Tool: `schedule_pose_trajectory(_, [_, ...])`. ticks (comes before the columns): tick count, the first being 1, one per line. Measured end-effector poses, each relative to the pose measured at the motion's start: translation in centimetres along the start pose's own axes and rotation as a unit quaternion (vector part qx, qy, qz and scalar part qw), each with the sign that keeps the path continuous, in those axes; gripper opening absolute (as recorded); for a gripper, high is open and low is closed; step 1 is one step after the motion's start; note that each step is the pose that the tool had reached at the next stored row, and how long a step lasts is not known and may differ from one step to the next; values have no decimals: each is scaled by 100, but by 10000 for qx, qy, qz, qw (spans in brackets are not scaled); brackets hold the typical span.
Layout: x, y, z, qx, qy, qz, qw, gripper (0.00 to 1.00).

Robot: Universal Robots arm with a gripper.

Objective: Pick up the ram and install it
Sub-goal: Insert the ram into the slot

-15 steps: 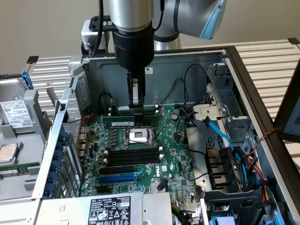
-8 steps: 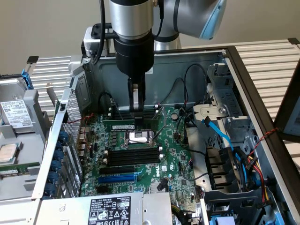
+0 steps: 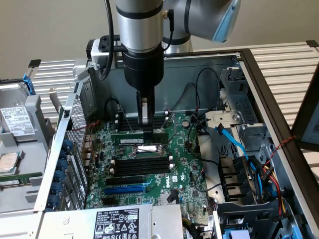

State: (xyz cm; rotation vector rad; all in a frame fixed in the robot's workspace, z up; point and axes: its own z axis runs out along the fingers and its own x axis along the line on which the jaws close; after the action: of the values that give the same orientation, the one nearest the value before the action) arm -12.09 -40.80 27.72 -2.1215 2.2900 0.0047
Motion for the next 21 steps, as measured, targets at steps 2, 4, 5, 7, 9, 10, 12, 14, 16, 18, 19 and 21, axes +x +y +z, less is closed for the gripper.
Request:
schedule_pose_trajectory(2, [17, -1, 34, 0, 0, -12, 10000, 13])
schedule_pose_trajectory(4, [47, -3, 70, -1, 0, -26, 10000, 13])
schedule_pose_trajectory(5, [65, -4, 87, -1, 0, -30, 10000, 13])
schedule_pose_trajectory(7, [101, -6, 120, -1, 0, -38, 10000, 13])
schedule_pose_trajectory(9, [122, -8, 158, 0, -2, -44, 10000, 13])
schedule_pose_trajectory(10, [125, -7, 175, -1, -1, -48, 10000, 13])
schedule_pose_trajectory(12, [126, -6, 211, -1, -1, -66, 10000, 13])
schedule_pose_trajectory(14, [126, -7, 248, -1, -1, -78, 10000, 13])
schedule_pose_trajectory(16, [127, -7, 284, -1, -1, -88, 10000, 13])
schedule_pose_trajectory(18, [128, -6, 315, -1, -1, -89, 10000, 13])
schedule_pose_trajectory(19, [128, -6, 324, 0, -1, -90, 10000, 13])
schedule_pose_trajectory(21, [128, -6, 328, -1, 0, -90, 10000, 13])
